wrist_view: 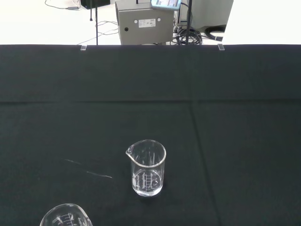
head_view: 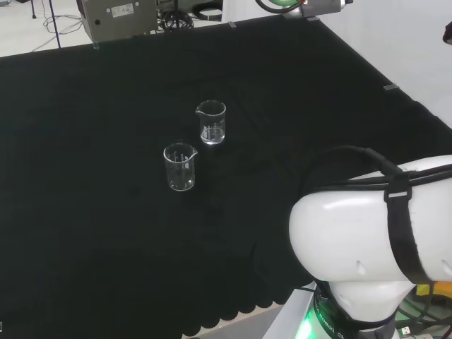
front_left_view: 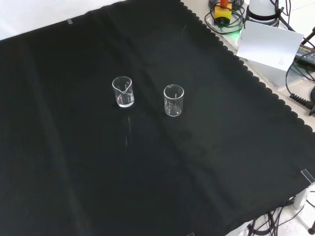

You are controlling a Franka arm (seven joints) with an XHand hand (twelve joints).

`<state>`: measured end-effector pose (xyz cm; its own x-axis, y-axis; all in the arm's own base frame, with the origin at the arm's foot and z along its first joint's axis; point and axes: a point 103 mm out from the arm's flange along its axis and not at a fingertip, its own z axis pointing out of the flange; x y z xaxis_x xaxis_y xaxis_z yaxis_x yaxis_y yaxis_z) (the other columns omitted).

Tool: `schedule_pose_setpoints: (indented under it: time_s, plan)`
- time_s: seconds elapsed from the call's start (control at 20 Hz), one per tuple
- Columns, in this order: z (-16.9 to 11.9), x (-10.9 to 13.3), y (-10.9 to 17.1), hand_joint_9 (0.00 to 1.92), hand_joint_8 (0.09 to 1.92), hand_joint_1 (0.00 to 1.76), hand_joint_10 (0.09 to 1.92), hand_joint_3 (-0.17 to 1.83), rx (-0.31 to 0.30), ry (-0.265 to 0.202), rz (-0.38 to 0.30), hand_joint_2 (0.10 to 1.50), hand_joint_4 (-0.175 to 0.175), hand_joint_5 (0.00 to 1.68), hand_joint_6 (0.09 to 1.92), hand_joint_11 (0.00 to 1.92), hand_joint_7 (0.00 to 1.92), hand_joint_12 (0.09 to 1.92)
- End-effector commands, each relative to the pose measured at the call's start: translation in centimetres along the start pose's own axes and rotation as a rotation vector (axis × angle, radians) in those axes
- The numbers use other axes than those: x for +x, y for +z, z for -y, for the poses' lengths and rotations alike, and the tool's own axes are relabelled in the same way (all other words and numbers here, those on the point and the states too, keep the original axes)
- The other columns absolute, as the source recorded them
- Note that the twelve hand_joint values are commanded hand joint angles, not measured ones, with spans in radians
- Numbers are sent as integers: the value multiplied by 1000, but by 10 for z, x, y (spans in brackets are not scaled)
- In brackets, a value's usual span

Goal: Pick up the beaker on the right.

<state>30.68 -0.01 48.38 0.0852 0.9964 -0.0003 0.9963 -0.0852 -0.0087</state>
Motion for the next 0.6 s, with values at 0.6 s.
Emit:
schedule_pose_setpoints:
  time_s: [0.6]
  plan:
    - [-10, 3, 8, 88, 508, 0, 742, 345, 14, 31, 13, 1275, -31, 290, 87, 0, 0, 1335]
